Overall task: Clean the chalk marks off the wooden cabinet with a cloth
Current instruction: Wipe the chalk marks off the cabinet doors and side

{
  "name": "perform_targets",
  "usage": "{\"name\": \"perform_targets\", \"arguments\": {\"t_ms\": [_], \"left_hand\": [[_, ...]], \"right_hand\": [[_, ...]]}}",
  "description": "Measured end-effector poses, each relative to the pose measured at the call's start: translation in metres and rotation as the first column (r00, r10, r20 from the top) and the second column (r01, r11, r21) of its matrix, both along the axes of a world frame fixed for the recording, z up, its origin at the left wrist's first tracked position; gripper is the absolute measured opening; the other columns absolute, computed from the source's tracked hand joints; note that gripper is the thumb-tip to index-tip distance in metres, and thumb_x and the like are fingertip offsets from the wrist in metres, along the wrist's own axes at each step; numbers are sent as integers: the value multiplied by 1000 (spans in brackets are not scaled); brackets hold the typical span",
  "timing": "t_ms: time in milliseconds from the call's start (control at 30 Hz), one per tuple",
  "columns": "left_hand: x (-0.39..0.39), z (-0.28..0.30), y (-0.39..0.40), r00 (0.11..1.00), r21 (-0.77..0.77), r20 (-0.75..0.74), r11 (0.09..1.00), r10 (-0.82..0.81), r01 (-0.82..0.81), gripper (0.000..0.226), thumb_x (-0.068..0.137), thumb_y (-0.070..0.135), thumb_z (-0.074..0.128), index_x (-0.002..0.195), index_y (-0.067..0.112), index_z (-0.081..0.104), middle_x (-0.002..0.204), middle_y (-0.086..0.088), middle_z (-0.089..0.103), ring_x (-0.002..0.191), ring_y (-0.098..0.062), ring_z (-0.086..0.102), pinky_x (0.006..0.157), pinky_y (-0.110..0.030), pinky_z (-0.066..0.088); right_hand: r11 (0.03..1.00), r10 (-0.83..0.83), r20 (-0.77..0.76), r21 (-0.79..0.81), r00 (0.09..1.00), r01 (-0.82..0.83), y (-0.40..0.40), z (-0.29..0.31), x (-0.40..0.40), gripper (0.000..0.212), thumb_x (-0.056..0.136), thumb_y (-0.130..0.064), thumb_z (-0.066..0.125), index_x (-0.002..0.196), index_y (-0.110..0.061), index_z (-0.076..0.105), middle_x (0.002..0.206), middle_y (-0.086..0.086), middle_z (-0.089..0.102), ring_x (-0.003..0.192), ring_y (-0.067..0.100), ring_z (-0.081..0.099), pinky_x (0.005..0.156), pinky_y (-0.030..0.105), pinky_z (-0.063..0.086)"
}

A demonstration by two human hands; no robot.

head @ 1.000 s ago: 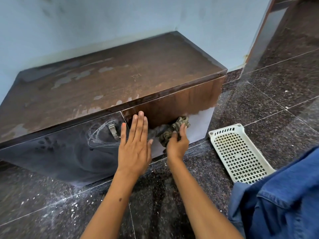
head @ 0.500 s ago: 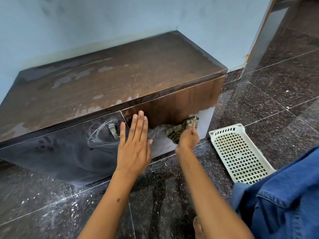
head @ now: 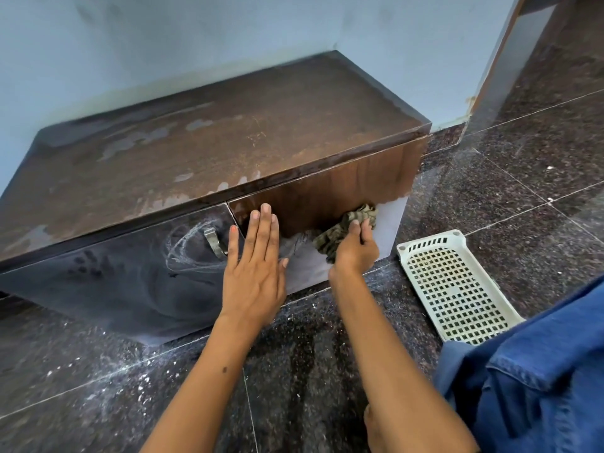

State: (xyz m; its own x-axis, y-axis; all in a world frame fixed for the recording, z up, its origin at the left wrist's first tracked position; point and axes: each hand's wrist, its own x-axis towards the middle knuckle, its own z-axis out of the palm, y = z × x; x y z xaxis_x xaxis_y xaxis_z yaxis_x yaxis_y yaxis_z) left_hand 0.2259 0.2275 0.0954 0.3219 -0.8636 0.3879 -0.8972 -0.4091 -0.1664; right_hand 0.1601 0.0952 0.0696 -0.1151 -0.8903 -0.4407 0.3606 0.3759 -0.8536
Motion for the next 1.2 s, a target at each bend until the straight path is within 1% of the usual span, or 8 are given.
{"name": "perform_targets", "arguments": {"t_ms": [167, 267, 500, 633, 733, 967, 1133, 1200], "left_hand": [[-1, -2, 0, 1000, 2, -7, 1000, 13, -13, 67, 92, 27, 41, 149, -1, 16, 159, -13, 8, 147, -25, 6, 118, -46, 4], [-1, -4, -1, 1000, 1, -19, 1000, 10, -10, 68, 92, 26, 41, 149, -1, 15, 159, -13, 7, 147, -25, 5, 118, -46, 5], [-1, -3, 1, 999, -8, -35, 1000, -4, 3, 67, 94, 27, 40, 149, 0, 15, 159, -12, 6, 147, -25, 5, 118, -45, 4], [-2, -4, -2, 998, -34, -59, 999, 5, -7, 66, 94, 27, 38, 149, 0, 15, 159, -13, 7, 147, -25, 5, 119, -43, 3], [-3, -6, -3, 998, -38, -64, 999, 9, -12, 66, 95, 27, 38, 150, 0, 13, 159, -13, 6, 147, -25, 4, 119, -44, 2], [-4, -6, -3, 998, -56, -58, 998, 8, -11, 64, 95, 26, 34, 149, 0, 14, 159, -13, 6, 147, -24, 3, 119, -43, -1], [-6, -9, -8, 998, -84, -65, 996, 16, -21, 66, 92, 26, 36, 149, -3, 15, 158, -15, 6, 146, -26, 5, 119, -44, 1], [-6, -10, -8, 998, -81, -68, 996, 18, -23, 67, 92, 25, 37, 149, -3, 14, 158, -15, 5, 147, -27, 4, 119, -44, 2]], "right_hand": [[947, 14, -67, -319, 998, -35, 14, 37, 9, 41, 98, -24, 49, 137, -12, 47, 150, -1, 35, 137, 8, 31, 105, 11, 27], [928, 10, -45, -372, 999, -26, 17, 36, 11, 40, 96, -20, 54, 135, -10, 50, 150, -1, 35, 135, 3, 31, 106, 13, 29], [1000, 16, -15, -22, 1000, -16, -9, 8, -7, 44, 94, -27, 57, 135, -12, 51, 143, 3, 47, 132, 19, 43, 110, 34, 36], [935, -1, -78, -353, 997, -27, -1, 45, 2, 44, 96, -27, 53, 138, -12, 46, 149, 1, 36, 138, 10, 31, 111, 21, 28], [891, -48, -86, -454, 995, 4, 4, 46, 8, 39, 96, -19, 53, 133, -8, 50, 149, 4, 36, 137, 11, 33, 108, 17, 31], [989, 53, -187, -125, 981, -77, -7, -13, -8, 42, 97, -22, 51, 137, -10, 47, 145, 6, 44, 134, 19, 40, 110, 27, 33], [863, -31, -262, -494, 965, -107, 14, 21, 6, 43, 97, -20, 50, 138, -10, 43, 151, 3, 31, 132, -1, 25, 108, 13, 25], [842, -42, -210, -534, 977, -78, 16, 22, 11, 42, 97, -17, 52, 137, -9, 45, 151, 4, 31, 130, -7, 24, 107, 11, 26]]}}
